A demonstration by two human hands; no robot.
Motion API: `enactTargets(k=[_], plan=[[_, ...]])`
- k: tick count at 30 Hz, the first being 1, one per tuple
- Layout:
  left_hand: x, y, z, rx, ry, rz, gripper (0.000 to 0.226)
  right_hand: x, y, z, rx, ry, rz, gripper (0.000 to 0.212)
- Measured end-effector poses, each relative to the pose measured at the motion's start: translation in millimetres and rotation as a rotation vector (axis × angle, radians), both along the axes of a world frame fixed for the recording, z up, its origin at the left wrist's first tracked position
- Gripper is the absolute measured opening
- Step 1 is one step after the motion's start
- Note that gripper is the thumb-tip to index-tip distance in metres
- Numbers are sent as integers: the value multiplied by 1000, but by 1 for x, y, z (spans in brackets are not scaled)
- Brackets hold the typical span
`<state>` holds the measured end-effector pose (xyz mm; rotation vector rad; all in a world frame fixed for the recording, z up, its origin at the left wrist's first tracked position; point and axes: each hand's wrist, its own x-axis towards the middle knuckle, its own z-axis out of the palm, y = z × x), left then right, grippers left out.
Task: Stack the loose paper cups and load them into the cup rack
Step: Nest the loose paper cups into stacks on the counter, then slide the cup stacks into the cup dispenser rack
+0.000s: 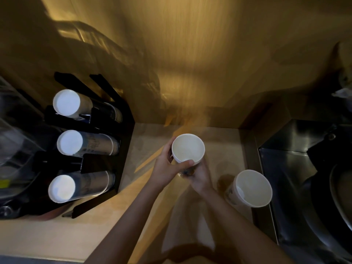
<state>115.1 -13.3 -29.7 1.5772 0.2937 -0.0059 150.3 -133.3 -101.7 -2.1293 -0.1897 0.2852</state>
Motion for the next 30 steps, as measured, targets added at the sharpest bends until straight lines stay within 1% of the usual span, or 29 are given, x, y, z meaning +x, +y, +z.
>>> enactTargets(k=[1, 2, 3, 4, 5, 6, 8, 9, 11, 12, 14, 15, 16, 18, 19, 20, 21, 22, 23, 24, 26, 27, 28, 29, 30], plan=[[-1, 2, 7, -5, 21, 24, 63, 1, 2, 3, 29, 41, -13, 15], [-1, 6, 14, -27, 40, 64, 53, 1, 0, 6, -13, -4, 18, 20], [-2, 11, 21, -67, 59, 111, 41, 2, 2, 10, -7, 6, 68, 40], [-4, 17, 27, -116, 89, 160, 31, 4, 5, 11, 15, 17, 37, 60], [-8, 23, 32, -180, 141, 211, 26, 3, 7, 19, 28, 4, 31, 70], [-12, 29, 35, -258, 210, 263, 24, 2, 10, 28, 23, -51, 39, 73], [-22, 42, 39, -447, 383, 318, 29, 1, 14, 46, 20, -216, 113, 71], [-29, 48, 40, -561, 471, 287, 37, 2, 16, 54, -1, -265, 163, 71], [-45, 61, 43, -764, 601, 106, 64, 4, 22, 73, -85, -370, 283, 75], [-53, 68, 45, -819, 639, 3, 77, 3, 25, 81, -128, -437, 340, 78], [-68, 79, 52, -828, 674, -158, 92, 3, 31, 95, -211, -611, 430, 81], [-75, 82, 57, -819, 674, -193, 93, 3, 34, 100, -236, -697, 451, 80], [-80, 85, 61, -815, 667, -197, 90, 3, 37, 103, -242, -765, 470, 77], [-90, 90, 67, -784, 633, -163, 81, 2, 45, 108, -233, -887, 479, 64], [-93, 93, 68, -763, 600, -152, 77, 0, 49, 111, -228, -935, 470, 57], [-96, 97, 69, -744, 554, -153, 74, -1, 51, 113, -227, -967, 449, 55], [-100, 100, 71, -724, 499, -153, 72, -3, 54, 116, -229, -943, 421, 58], [-103, 102, 73, -694, 445, -142, 74, -6, 56, 121, -222, -867, 387, 62], [-106, 104, 74, -646, 397, -119, 80, -8, 57, 124, -185, -743, 356, 64], [-108, 107, 75, -578, 343, -81, 87, -11, 59, 130, -103, -590, 331, 57], [-112, 110, 77, -428, 178, 32, 96, -21, 68, 149, 184, -223, 275, 31], [-113, 112, 79, -340, 85, 84, 97, -27, 73, 159, 335, -43, 266, 18], [-114, 116, 81, -240, 4, 131, 92, -32, 78, 167, 423, 98, 273, 12], [-115, 119, 84, -144, -59, 173, 85, -37, 81, 174, 451, 184, 326, 10], [-116, 122, 88, -58, -109, 201, 81, -41, 84, 178, 419, 215, 407, 10]])
